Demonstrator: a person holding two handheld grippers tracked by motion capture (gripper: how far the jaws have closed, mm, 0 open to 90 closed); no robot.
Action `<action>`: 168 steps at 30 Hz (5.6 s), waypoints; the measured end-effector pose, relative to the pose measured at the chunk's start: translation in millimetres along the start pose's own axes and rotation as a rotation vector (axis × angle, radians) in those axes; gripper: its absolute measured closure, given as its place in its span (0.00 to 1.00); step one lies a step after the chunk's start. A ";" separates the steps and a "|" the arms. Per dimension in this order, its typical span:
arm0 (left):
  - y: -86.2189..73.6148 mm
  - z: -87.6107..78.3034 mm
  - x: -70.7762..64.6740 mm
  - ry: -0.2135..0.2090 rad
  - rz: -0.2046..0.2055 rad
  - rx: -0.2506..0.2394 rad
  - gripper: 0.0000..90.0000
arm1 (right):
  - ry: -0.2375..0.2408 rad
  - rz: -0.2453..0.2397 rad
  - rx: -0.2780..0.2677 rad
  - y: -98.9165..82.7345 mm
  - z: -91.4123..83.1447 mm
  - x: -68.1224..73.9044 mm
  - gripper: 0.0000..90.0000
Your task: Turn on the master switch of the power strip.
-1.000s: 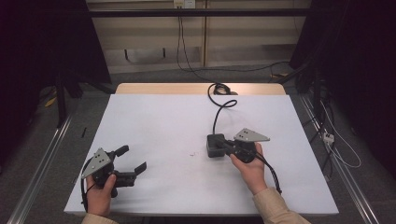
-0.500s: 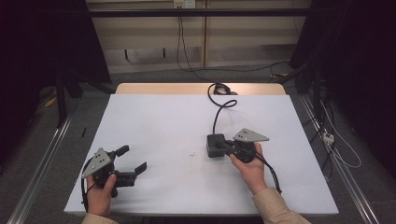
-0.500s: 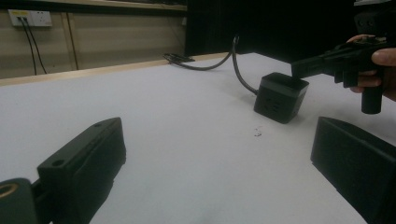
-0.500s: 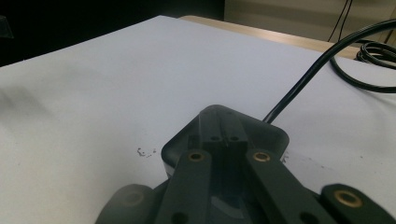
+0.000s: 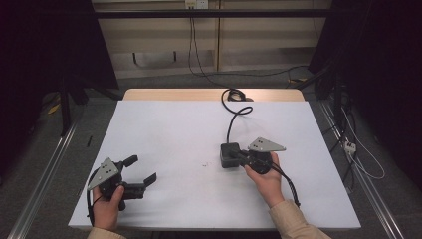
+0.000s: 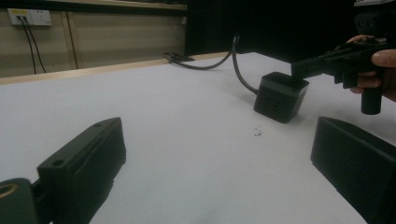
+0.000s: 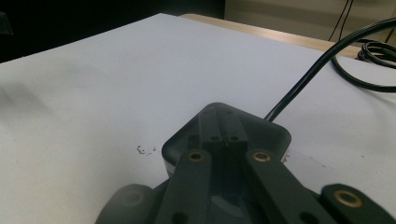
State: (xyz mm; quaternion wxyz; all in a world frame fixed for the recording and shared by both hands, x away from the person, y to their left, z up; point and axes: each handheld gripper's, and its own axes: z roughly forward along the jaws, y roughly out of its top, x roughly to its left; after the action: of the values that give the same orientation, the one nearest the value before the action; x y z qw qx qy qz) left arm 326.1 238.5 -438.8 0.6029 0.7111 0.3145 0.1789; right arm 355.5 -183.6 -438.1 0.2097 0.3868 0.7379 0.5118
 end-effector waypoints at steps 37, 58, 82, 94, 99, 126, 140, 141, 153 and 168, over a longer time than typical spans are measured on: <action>0.3 0.3 -2.5 -0.004 0.004 0.002 0.03 | -0.015 -0.034 0.002 -2.9 0.6 3.7 1.00; 0.5 -0.1 -2.8 -0.001 0.004 -0.001 0.03 | -0.025 -0.048 -0.003 -4.1 0.6 5.4 1.00; 0.5 -0.3 -2.9 0.000 0.004 -0.002 0.03 | -0.026 -0.040 -0.002 -4.7 0.6 5.4 1.00; 0.5 -0.5 -3.3 0.003 0.000 -0.007 0.03 | -0.030 -0.044 0.002 -5.3 0.8 6.4 1.00; 0.0 0.4 -2.7 0.001 0.001 -0.002 0.03 | -0.025 -0.039 -0.003 -5.4 1.0 5.2 1.00; -0.7 0.3 -0.7 -0.004 0.002 0.002 0.03 | 0.003 0.026 -0.022 0.2 -5.2 1.5 0.93; -1.1 0.4 -0.3 -0.005 -0.004 0.002 0.03 | 0.006 0.069 -0.031 1.3 -7.2 -0.5 0.73; -1.0 0.5 -0.4 -0.004 -0.006 0.002 0.03 | 0.005 0.071 -0.030 1.3 -7.4 -0.7 0.73; 0.1 2.6 -0.7 -0.012 -0.005 0.002 0.03 | 0.000 0.091 -0.030 1.0 -16.4 -3.2 0.49; 0.8 5.0 -0.6 -0.018 -0.009 -0.001 0.03 | 0.026 0.101 -0.035 -5.2 -34.9 -9.4 0.29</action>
State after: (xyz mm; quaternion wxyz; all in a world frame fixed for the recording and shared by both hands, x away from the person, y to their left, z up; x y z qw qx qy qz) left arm 329.0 234.4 -439.0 0.6069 0.7109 0.3119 0.1700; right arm 334.8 -212.6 -430.1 0.1807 0.4130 0.7109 0.5397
